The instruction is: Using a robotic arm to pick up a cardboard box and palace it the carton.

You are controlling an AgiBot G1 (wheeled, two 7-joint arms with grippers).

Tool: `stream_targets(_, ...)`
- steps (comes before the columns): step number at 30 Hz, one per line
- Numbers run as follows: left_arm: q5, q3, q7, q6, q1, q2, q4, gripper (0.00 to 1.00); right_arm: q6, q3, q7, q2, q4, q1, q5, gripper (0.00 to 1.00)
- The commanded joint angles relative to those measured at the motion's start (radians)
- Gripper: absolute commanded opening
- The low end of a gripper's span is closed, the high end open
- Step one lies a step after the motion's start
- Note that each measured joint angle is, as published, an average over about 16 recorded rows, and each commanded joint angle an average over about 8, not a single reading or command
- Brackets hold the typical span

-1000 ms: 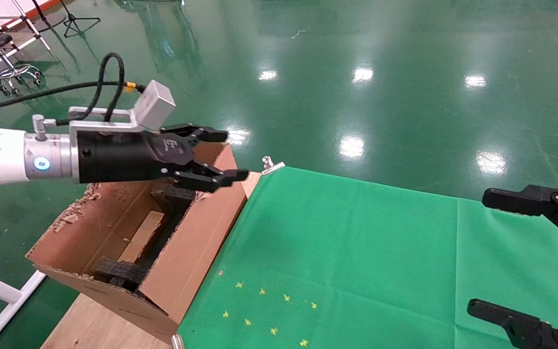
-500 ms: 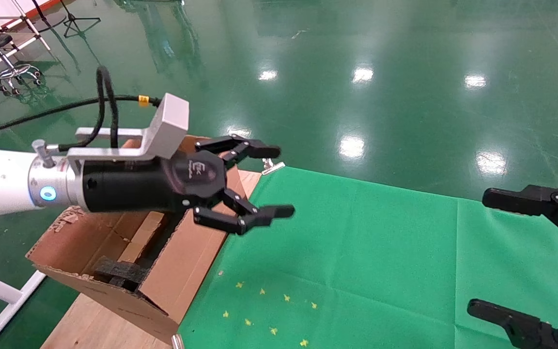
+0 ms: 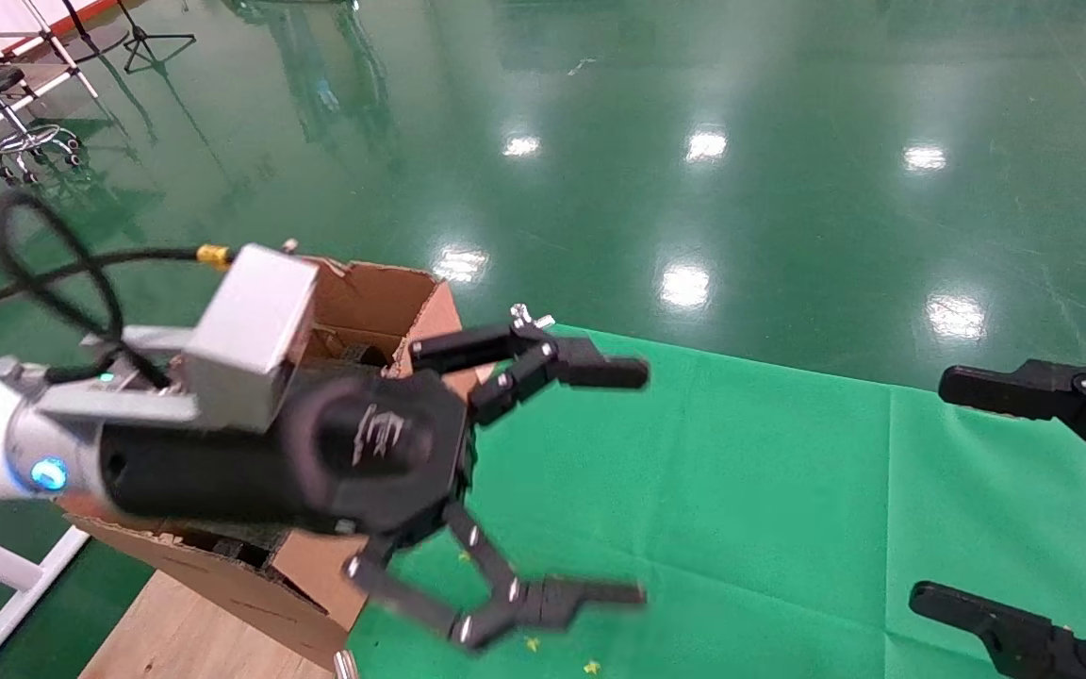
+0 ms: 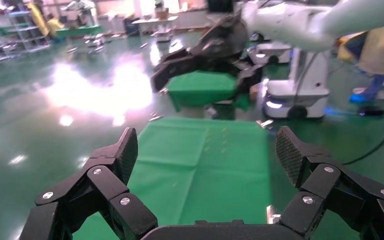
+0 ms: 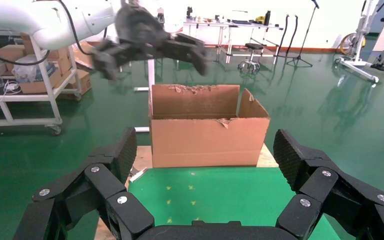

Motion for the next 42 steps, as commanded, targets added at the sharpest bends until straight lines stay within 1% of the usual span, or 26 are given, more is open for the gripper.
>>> stream_targets(1,-0.028,-0.008,0.007,0.006,0.019,0.001,-0.022,1.0,0.0,0.0,0.0,0.0,0.0,0.0,0.0,1.0)
stream_targets(42,0.006,0.001,0.0,-0.002,-0.003,0.0,0.005,1.0,0.0,0.0,0.0,0.0,0.0,0.0,0.0,1.0)
